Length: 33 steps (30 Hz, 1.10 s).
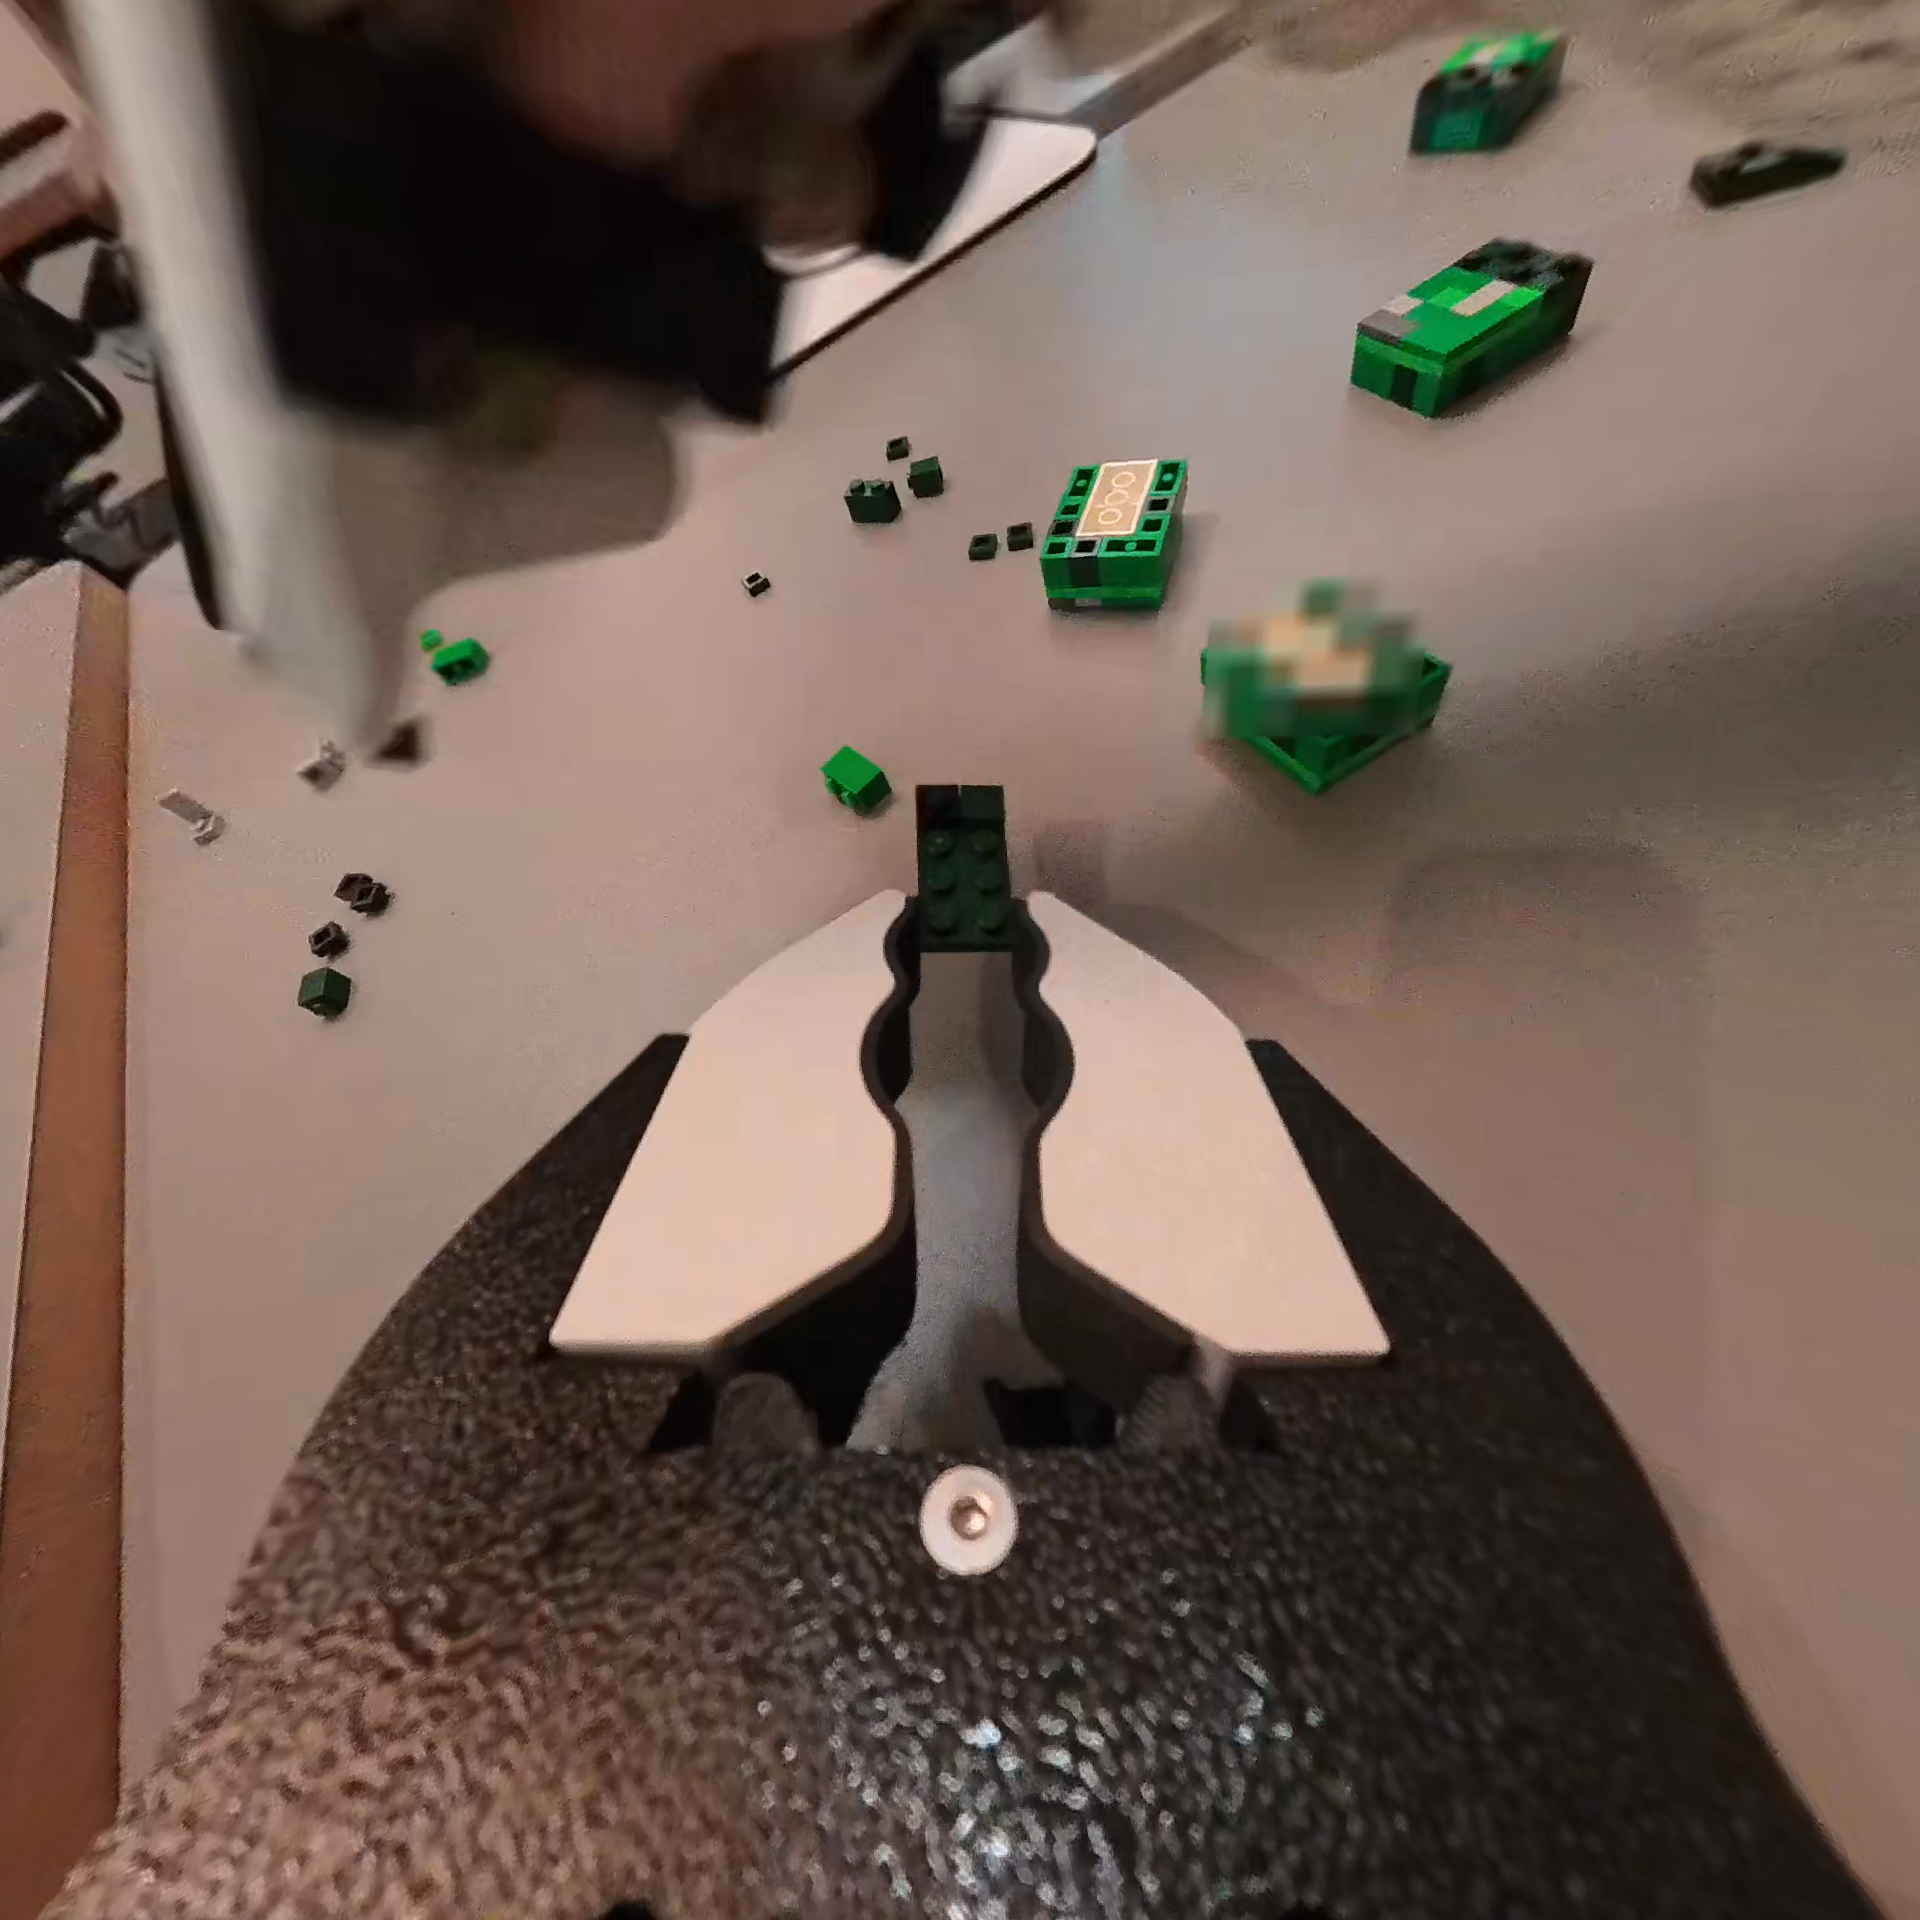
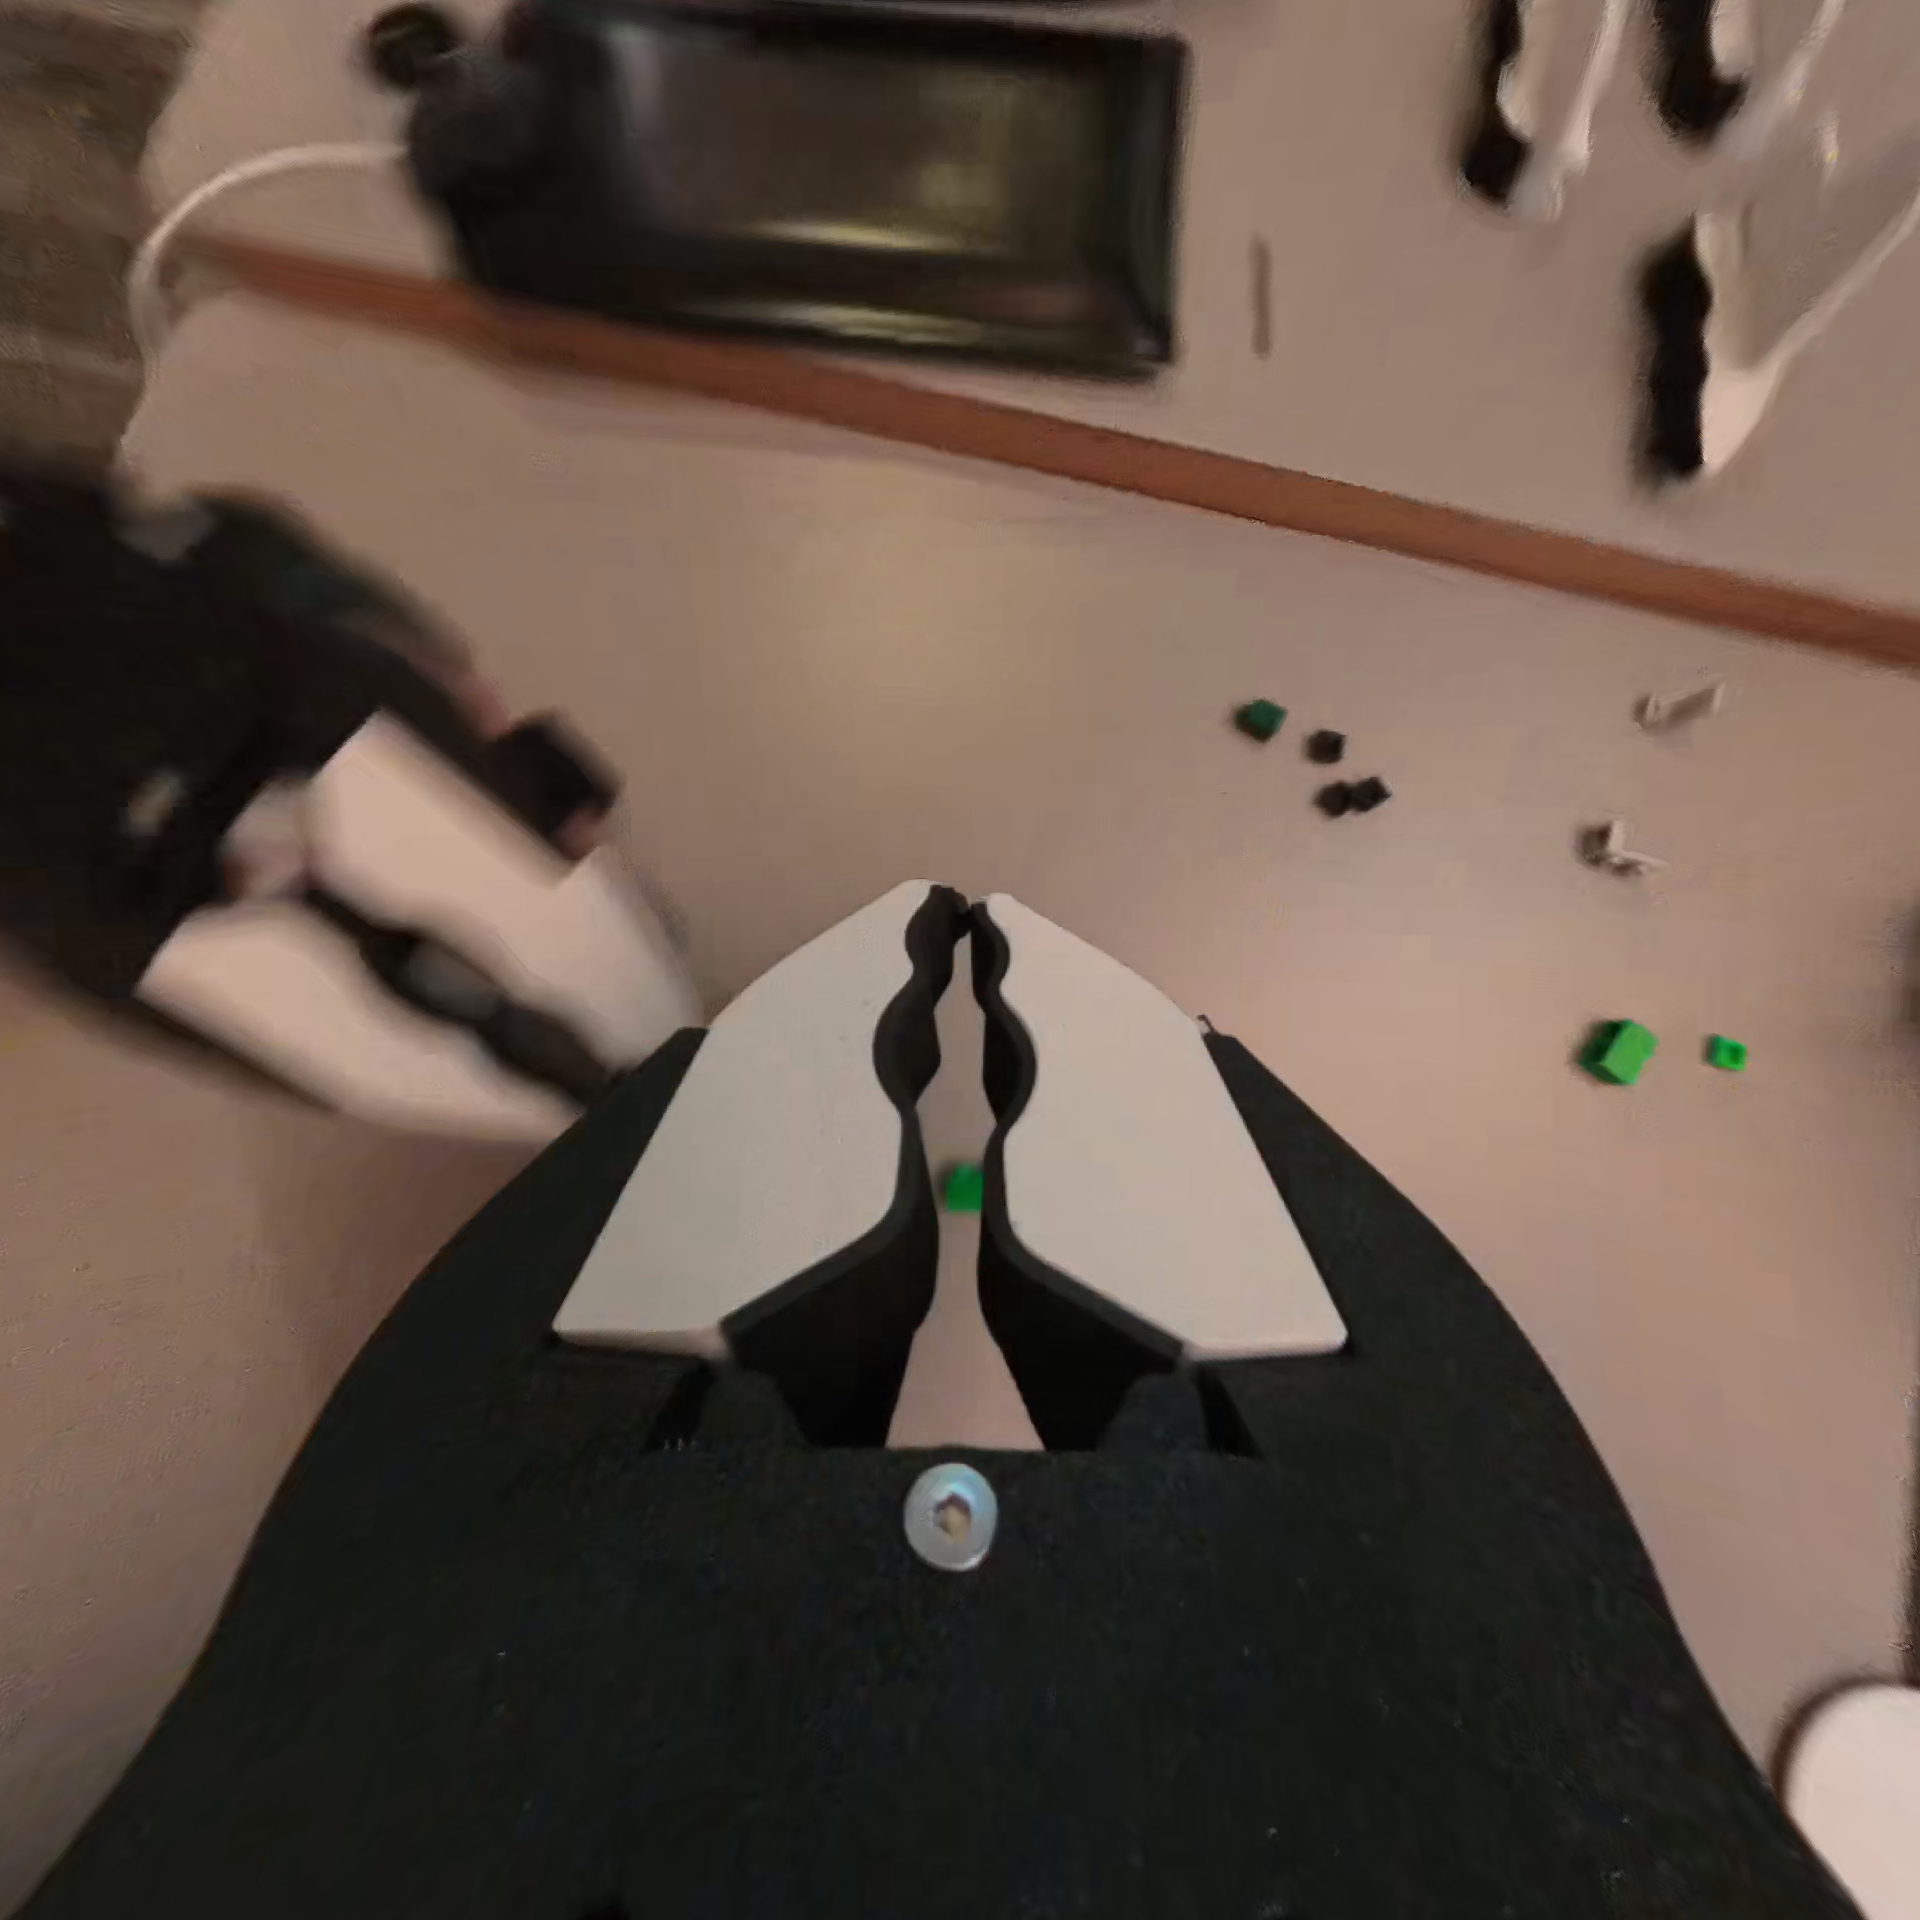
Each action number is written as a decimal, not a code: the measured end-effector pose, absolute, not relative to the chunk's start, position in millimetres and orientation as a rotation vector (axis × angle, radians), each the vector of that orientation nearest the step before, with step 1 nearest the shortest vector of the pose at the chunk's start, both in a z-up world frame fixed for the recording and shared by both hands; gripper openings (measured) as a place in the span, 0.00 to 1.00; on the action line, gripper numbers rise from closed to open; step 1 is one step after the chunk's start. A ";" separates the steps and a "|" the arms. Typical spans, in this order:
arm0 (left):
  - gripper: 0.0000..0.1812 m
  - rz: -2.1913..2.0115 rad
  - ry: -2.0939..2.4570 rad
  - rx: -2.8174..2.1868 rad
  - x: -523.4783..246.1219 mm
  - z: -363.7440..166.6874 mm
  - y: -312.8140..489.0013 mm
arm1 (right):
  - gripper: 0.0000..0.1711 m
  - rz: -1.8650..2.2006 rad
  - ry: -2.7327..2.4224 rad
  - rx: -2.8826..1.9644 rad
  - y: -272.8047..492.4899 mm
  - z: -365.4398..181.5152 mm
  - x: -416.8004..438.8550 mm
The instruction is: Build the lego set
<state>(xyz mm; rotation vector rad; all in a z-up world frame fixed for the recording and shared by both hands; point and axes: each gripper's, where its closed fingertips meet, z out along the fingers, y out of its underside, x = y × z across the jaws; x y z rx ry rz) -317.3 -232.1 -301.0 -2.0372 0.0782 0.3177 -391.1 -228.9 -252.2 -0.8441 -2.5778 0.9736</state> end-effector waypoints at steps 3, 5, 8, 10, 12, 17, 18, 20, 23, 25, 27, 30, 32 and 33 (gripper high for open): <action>0.09 0.317 0.087 -2.036 -316.4 -301.0 -232.0 | 0.02 0.887 -2.461 -0.447 -210.6 -252.1 -309.4; 0.09 0.310 0.087 -2.032 -315.8 -300.5 -232.1 | 0.02 0.742 -2.368 -0.262 -197.8 -262.5 -259.8; 0.09 0.280 0.084 -2.017 -313.8 -298.2 -231.4 | 0.02 0.472 -2.299 -0.108 -179.4 -289.9 -201.4; 0.09 0.236 0.085 -1.987 -309.2 -293.7 -229.6 | 0.02 0.349 -2.279 -0.038 -169.6 -306.6 -175.6; 0.09 0.202 0.071 -1.943 -305.5 -284.9 -228.4 | 0.02 0.220 -2.253 0.056 -160.6 -319.2 -160.4; 0.09 0.212 0.059 -1.885 -297.0 -267.2 -226.4 | 0.02 0.174 -2.257 0.172 -160.7 -333.1 -147.5; 0.09 0.211 0.066 -1.885 -293.4 -265.8 -224.9 | 0.02 0.188 -2.272 0.168 -161.5 -333.6 -147.0; 0.09 0.205 0.085 -1.897 -284.8 -266.3 -220.9 | 0.03 0.224 -2.297 0.205 -165.8 -333.8 -143.6; 0.09 0.196 0.120 -1.914 -271.7 -268.3 -213.6 | 0.07 0.283 -2.348 0.209 -168.9 -331.1 -136.8; 0.09 0.167 0.140 -1.922 -263.0 -269.3 -208.7 | 0.12 0.338 -2.385 0.152 -167.0 -326.9 -132.1; 0.09 0.127 0.151 -1.915 -254.9 -269.2 -204.7 | 0.13 0.501 -2.400 0.009 -170.0 -319.1 -128.2; 0.09 0.085 0.166 -1.898 -244.4 -269.9 -201.7 | 0.12 0.859 -2.469 -0.431 -177.0 -314.4 -127.2; 0.09 0.086 0.164 -1.886 -240.2 -271.4 -201.6 | 0.11 0.984 -2.511 -0.712 -180.0 -320.9 -128.9; 0.09 0.096 0.166 -1.879 -238.4 -271.8 -202.0 | 0.13 0.988 -2.501 -0.790 -178.7 -324.7 -131.8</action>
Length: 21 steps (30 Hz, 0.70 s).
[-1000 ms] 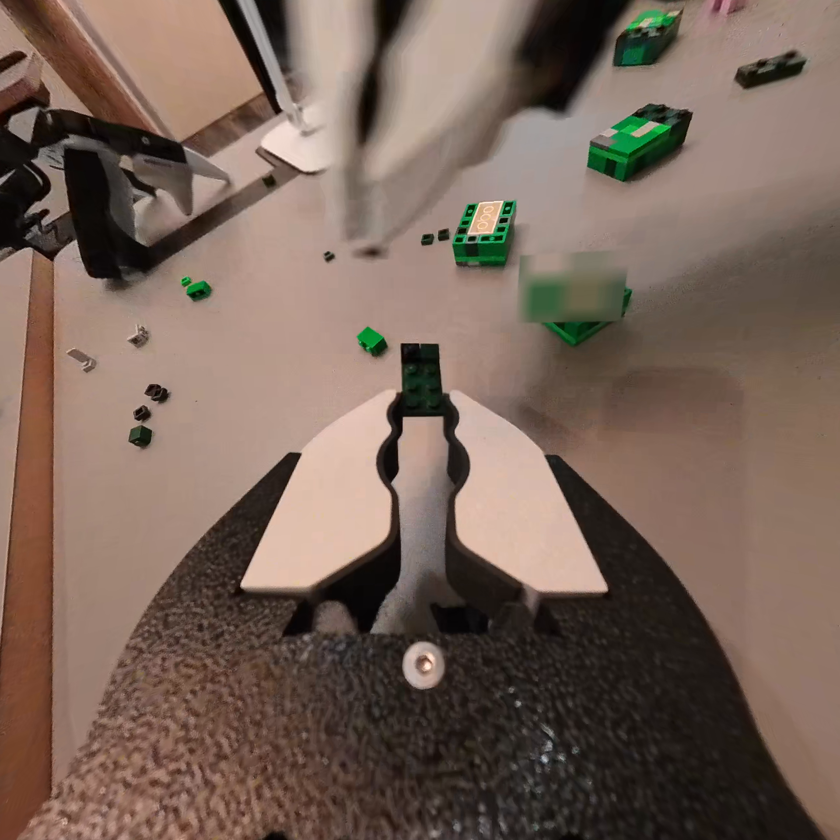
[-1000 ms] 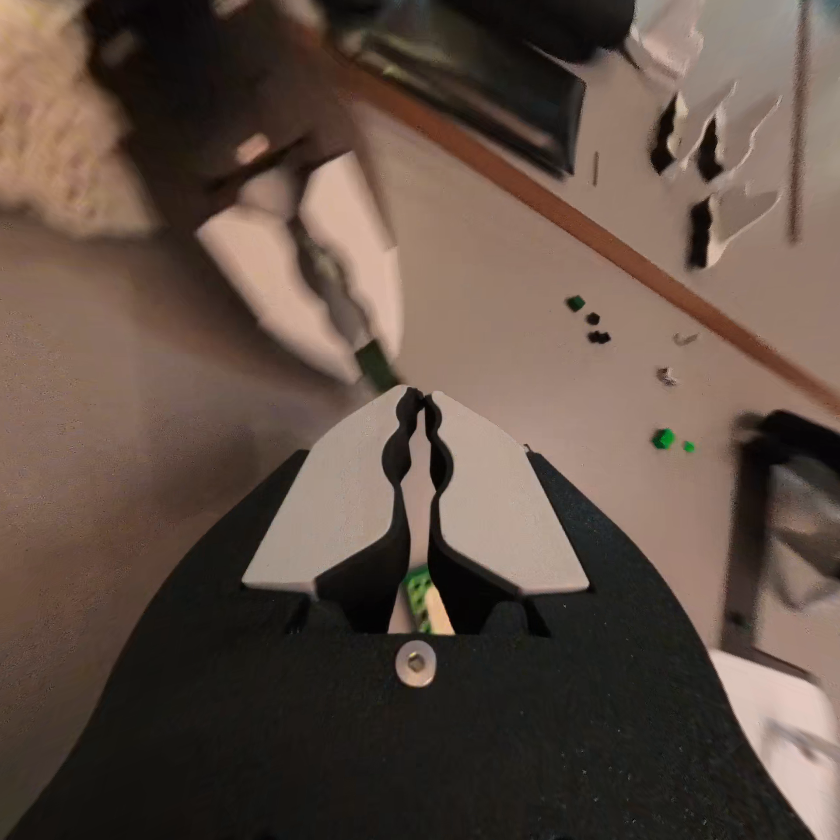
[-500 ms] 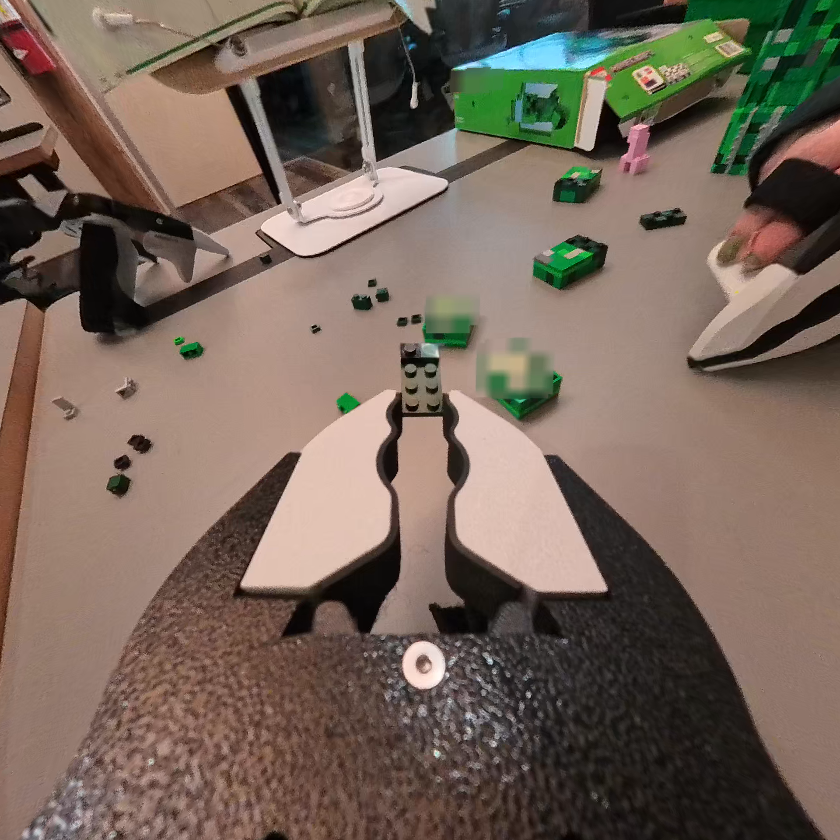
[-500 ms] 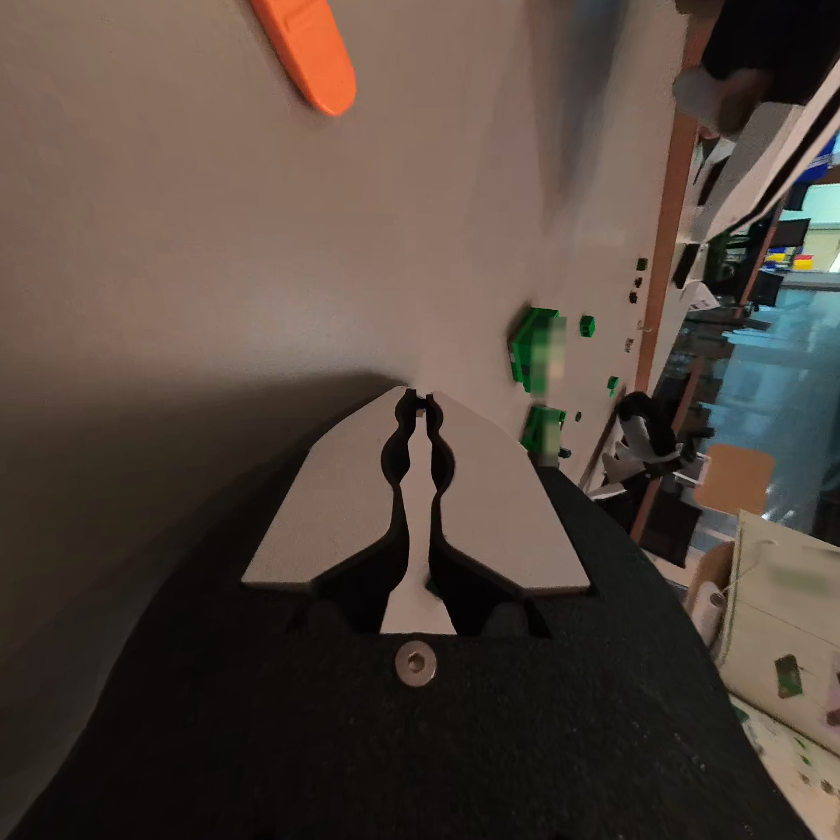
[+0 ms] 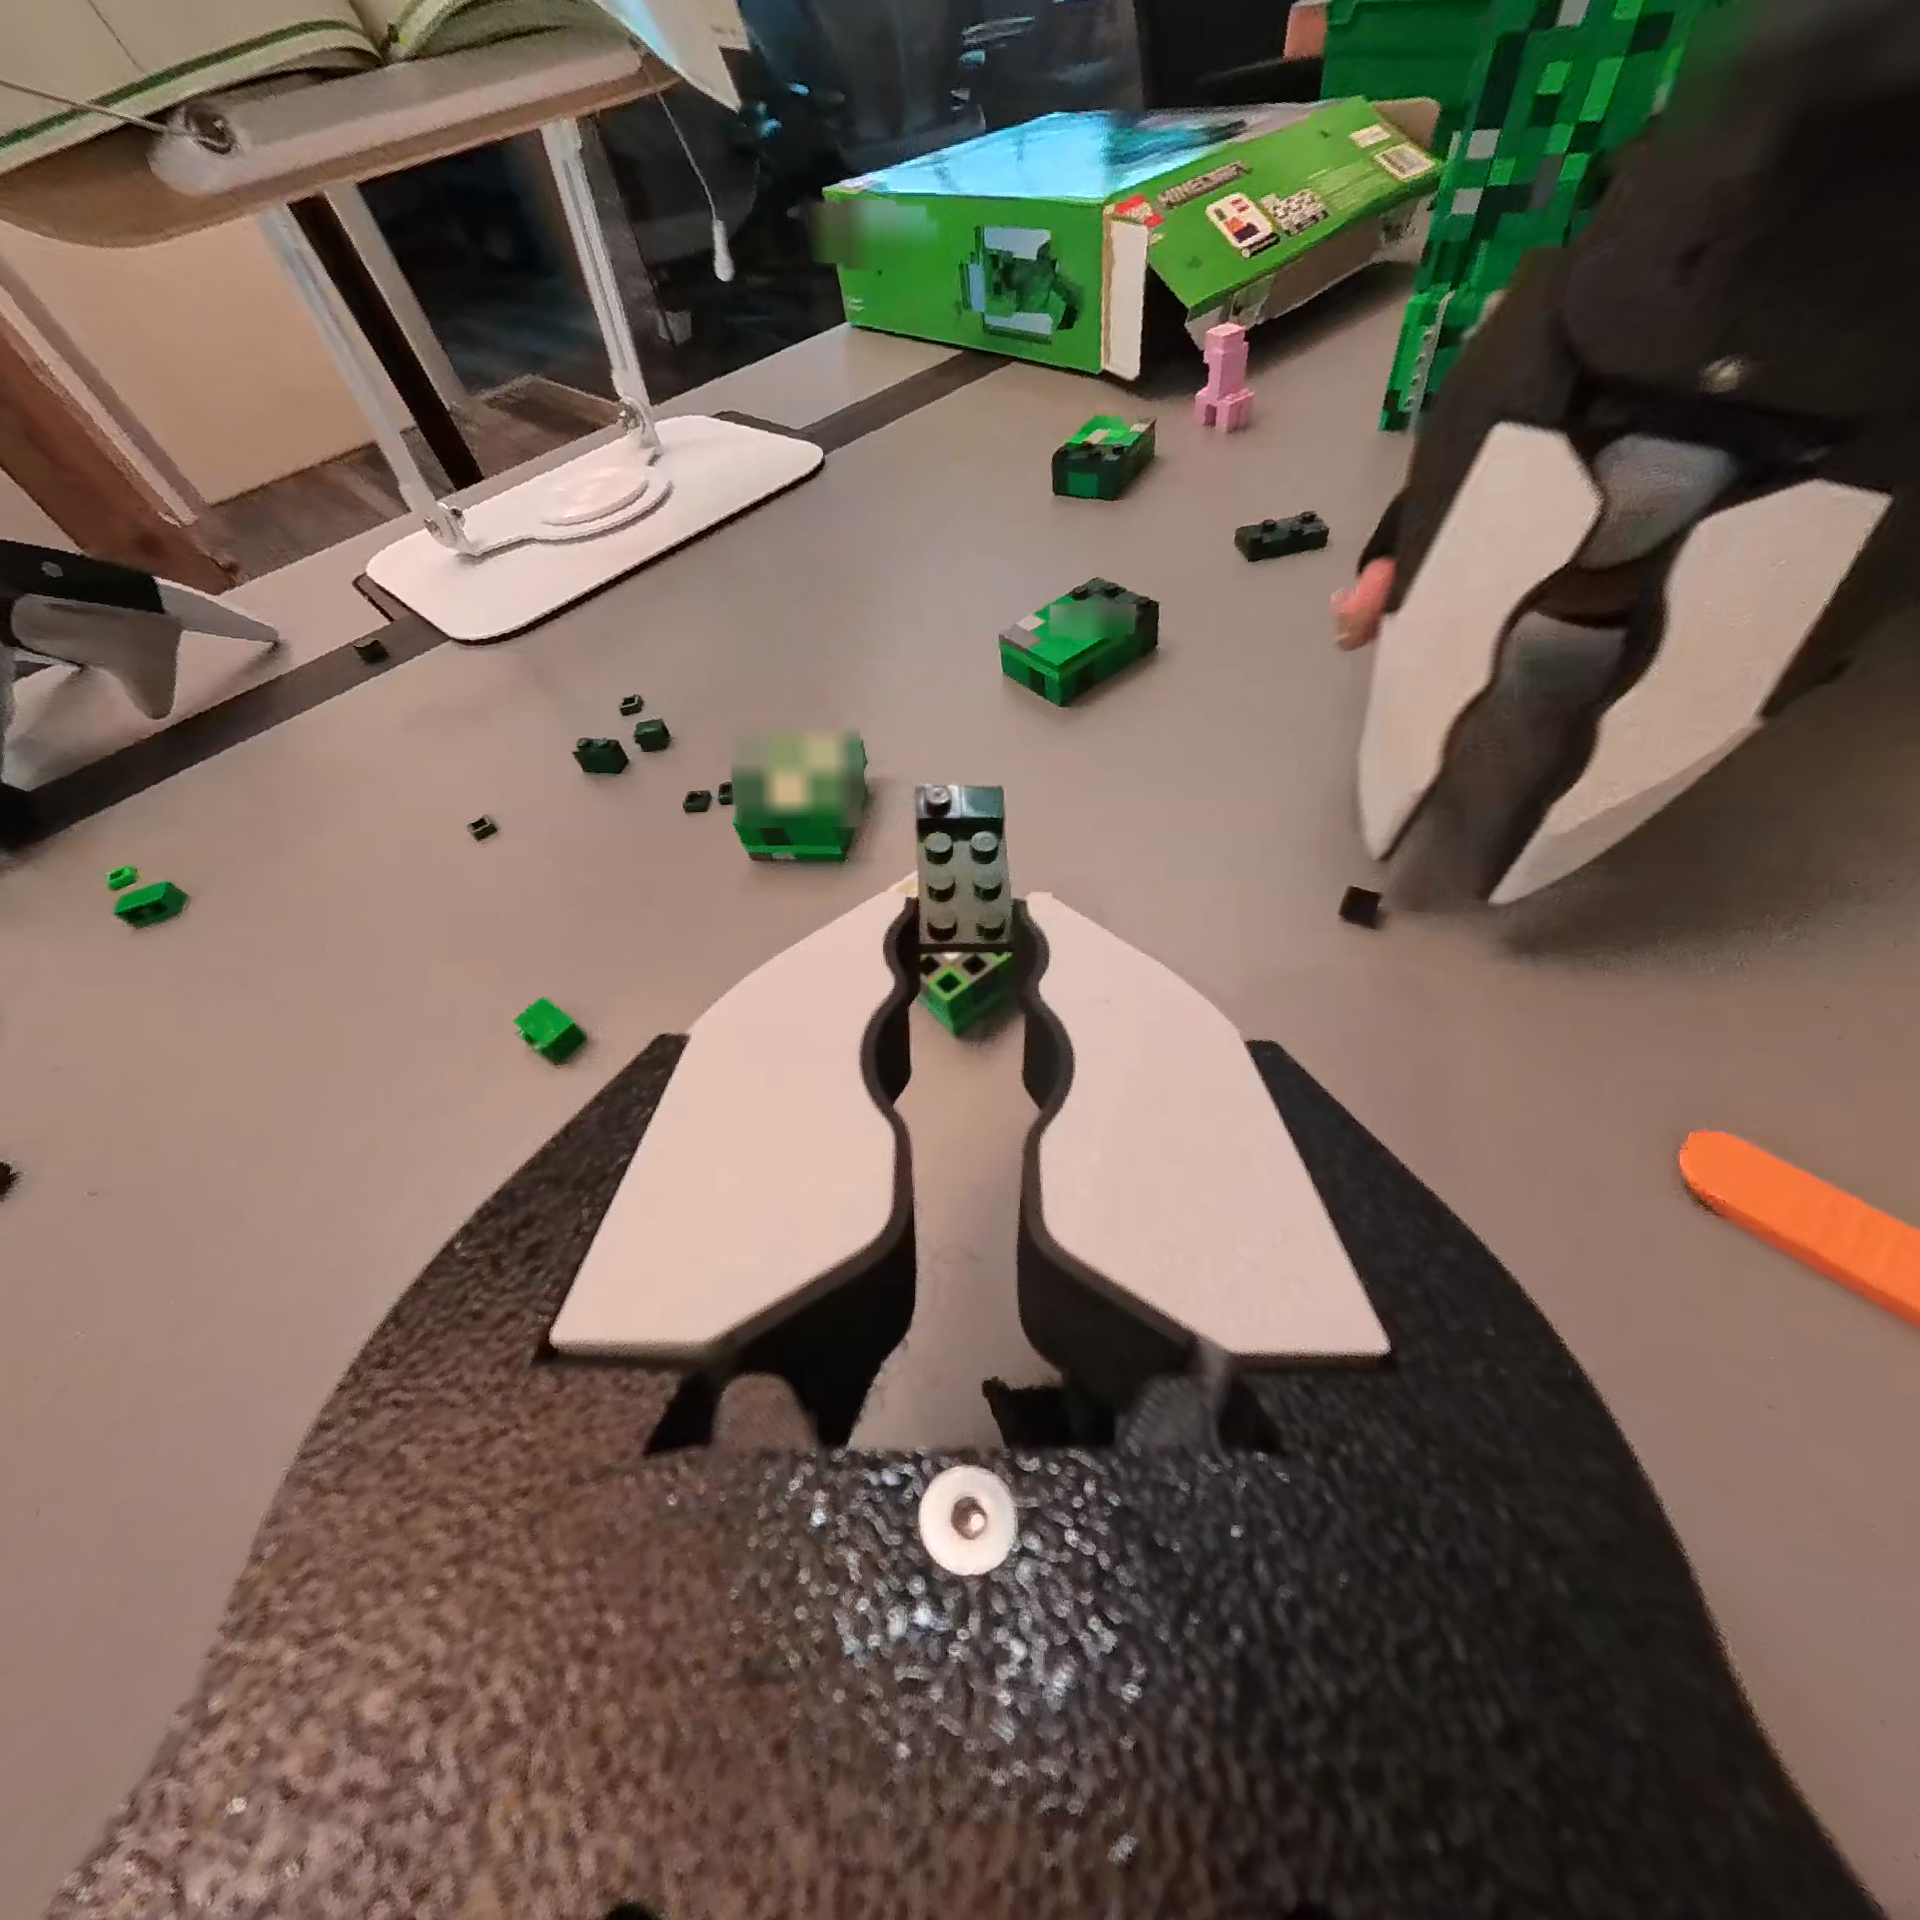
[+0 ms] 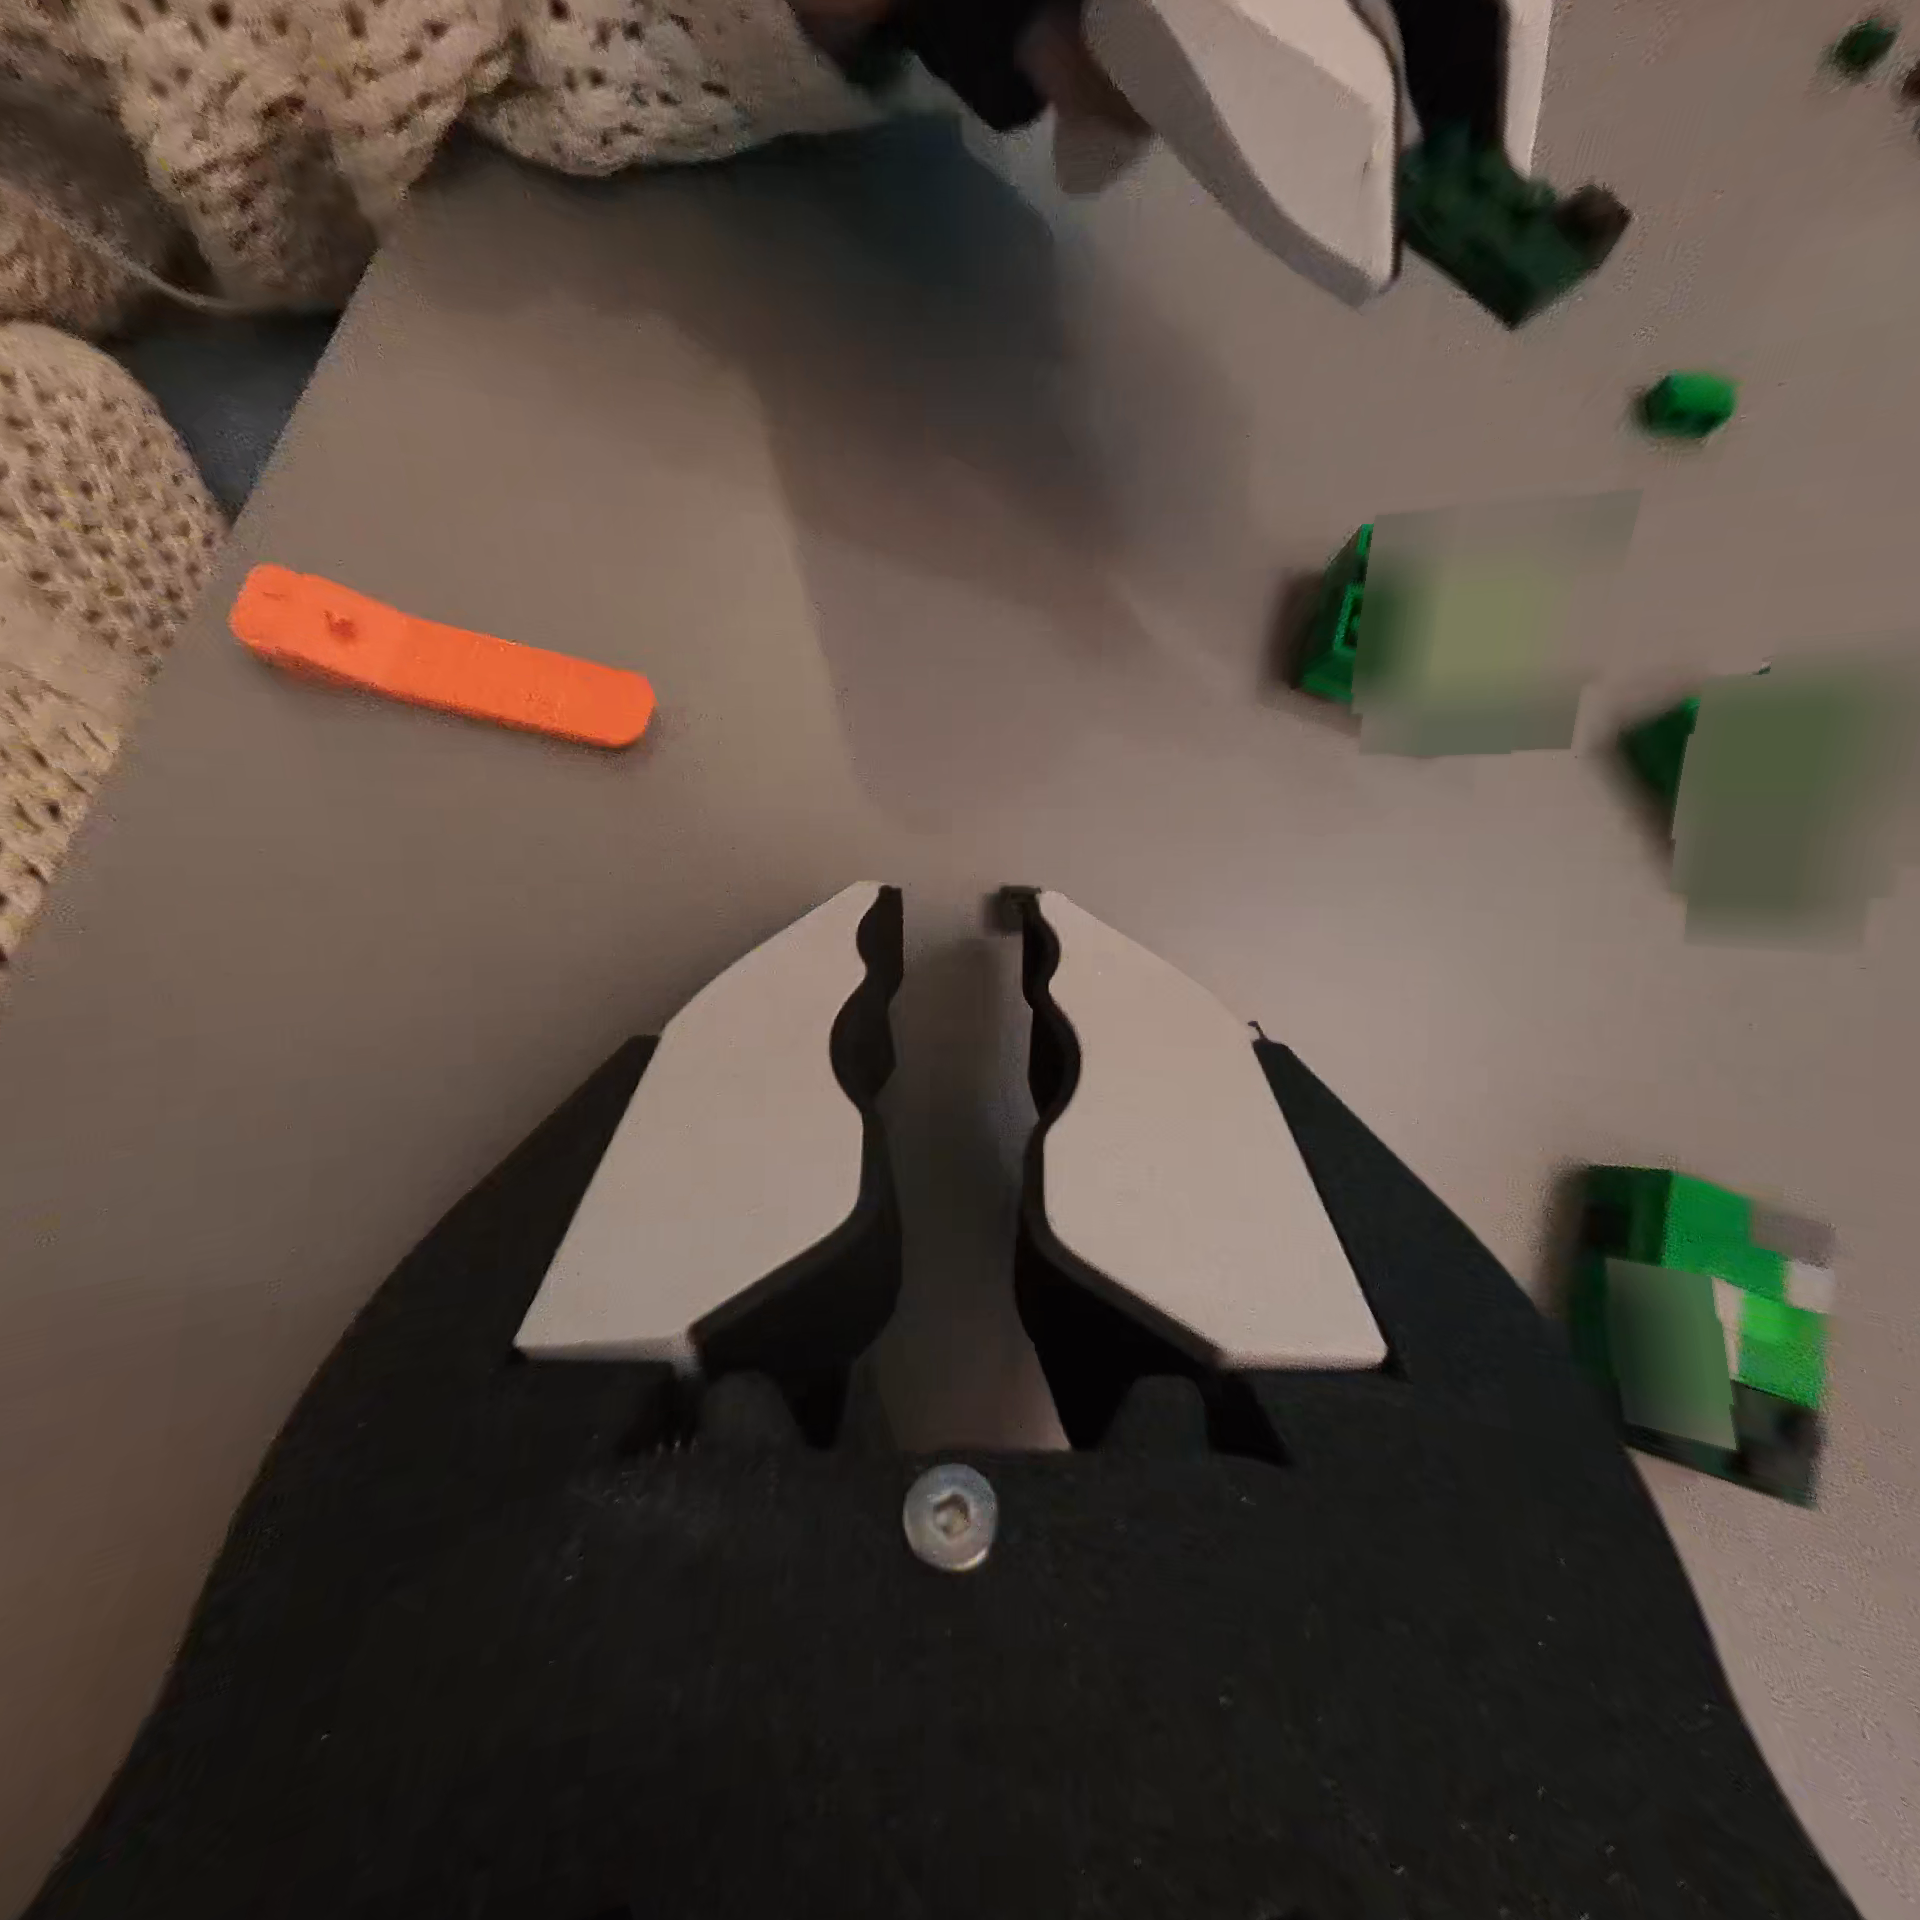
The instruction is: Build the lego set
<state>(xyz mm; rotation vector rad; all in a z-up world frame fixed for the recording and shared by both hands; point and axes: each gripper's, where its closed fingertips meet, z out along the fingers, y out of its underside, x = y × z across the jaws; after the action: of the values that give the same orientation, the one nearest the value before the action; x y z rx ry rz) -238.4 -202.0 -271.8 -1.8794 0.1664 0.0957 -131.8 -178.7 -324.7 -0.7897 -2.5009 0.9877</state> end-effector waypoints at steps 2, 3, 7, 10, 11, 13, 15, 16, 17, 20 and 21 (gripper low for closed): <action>0.09 0.138 0.183 -1.871 -236.0 -271.9 -203.1 | 0.11 1.003 -2.486 -0.890 -178.4 -330.5 -134.6; 0.09 0.162 0.195 -1.867 -235.1 -271.4 -203.6 | 0.12 1.000 -2.482 -0.906 -177.1 -332.6 -135.7; 0.09 0.039 0.361 -1.853 -205.5 -271.0 -206.0 | 0.11 1.062 -2.504 -0.918 -174.3 -334.5 -134.9; 0.09 -0.059 0.442 -1.901 -184.7 -279.1 -208.0 | 0.11 1.084 -2.496 -0.934 -168.5 -332.8 -140.0; 0.09 -0.077 0.465 -1.922 -178.4 -283.1 -208.1 | 0.10 1.101 -2.495 -0.931 -168.7 -331.3 -140.5; 0.09 -0.088 0.504 -1.963 -168.1 -291.1 -206.2 | 0.05 1.118 -2.501 -0.922 -169.9 -330.5 -140.4; 0.09 -0.045 0.532 -1.997 -164.4 -298.2 -203.2 | 0.05 1.086 -2.512 -0.912 -169.5 -333.0 -139.8; 0.09 -0.031 0.539 -2.010 -163.0 -300.7 -202.1 | 0.05 1.081 -2.510 -0.915 -169.9 -333.1 -139.7; 0.09 -0.022 0.543 -2.017 -162.0 -302.5 -201.2 | 0.04 1.090 -2.502 -0.924 -170.9 -331.9 -139.9; 0.09 -0.027 0.539 -2.016 -159.6 -303.3 -199.5 | 0.02 1.101 -2.494 -1.005 -171.1 -332.2 -140.4; 0.09 -0.029 0.535 -2.015 -159.7 -302.9 -199.4 | 0.02 1.105 -2.494 -1.043 -170.6 -332.1 -140.6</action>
<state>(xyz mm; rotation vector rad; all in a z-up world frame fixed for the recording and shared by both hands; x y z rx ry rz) -159.7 -199.4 -302.9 -2.0148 0.5353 -0.0288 -140.6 -170.6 -332.1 -1.0426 -2.4943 1.1051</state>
